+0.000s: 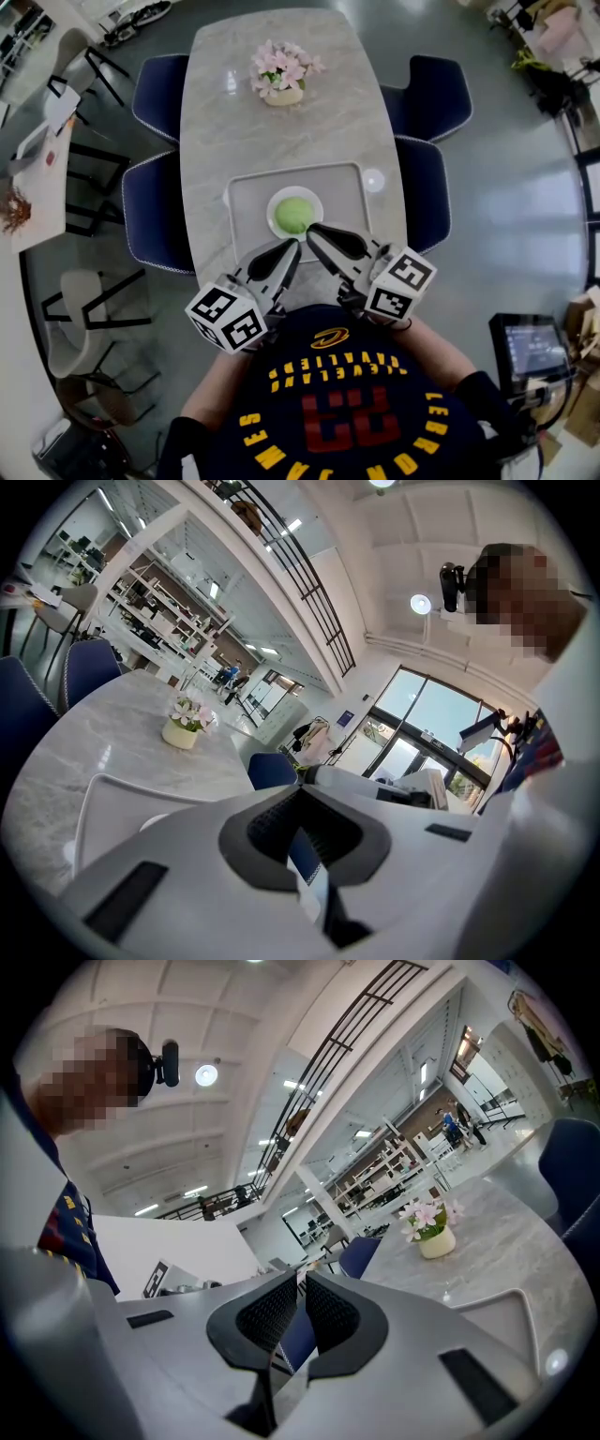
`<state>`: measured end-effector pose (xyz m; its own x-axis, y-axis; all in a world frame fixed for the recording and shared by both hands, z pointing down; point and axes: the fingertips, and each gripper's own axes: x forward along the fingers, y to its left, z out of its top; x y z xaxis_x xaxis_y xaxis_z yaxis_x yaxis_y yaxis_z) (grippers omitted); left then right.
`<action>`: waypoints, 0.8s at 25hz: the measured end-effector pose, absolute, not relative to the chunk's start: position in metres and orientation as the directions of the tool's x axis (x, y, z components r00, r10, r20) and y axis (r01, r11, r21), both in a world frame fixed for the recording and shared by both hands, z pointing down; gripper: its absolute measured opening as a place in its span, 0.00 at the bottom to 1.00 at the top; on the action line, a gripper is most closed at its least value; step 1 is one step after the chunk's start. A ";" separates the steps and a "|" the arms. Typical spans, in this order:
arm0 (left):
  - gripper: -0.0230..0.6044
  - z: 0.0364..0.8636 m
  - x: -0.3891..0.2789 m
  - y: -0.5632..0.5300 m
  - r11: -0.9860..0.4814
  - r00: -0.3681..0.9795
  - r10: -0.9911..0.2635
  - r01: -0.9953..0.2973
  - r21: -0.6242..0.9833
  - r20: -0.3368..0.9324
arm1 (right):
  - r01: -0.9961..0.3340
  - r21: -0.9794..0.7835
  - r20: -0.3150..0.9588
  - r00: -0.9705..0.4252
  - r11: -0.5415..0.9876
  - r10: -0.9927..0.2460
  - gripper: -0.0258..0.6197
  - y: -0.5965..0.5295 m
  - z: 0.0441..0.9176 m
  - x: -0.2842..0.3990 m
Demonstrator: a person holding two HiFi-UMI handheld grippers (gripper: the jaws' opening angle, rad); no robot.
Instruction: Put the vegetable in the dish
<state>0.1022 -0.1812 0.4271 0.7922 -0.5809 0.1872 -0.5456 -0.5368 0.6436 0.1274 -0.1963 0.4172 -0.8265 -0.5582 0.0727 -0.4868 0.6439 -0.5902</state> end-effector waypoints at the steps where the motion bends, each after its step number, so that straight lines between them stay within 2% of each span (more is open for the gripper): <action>1: 0.04 0.427 0.103 -0.181 -0.537 0.793 -0.580 -0.546 0.643 0.188 | -0.487 -0.588 0.073 -0.827 0.645 -0.558 0.09 -0.196 0.417 0.127; 20: 0.04 0.429 0.102 -0.186 -0.548 0.803 -0.568 -0.534 0.644 0.182 | -0.509 -0.570 0.084 -0.817 0.645 -0.570 0.09 -0.200 0.420 0.129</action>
<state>0.1023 -0.1855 0.4287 0.8028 -0.5677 0.1823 -0.5339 -0.5484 0.6435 0.1289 -0.2005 0.4199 -0.8173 -0.5700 0.0842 -0.5086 0.6450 -0.5703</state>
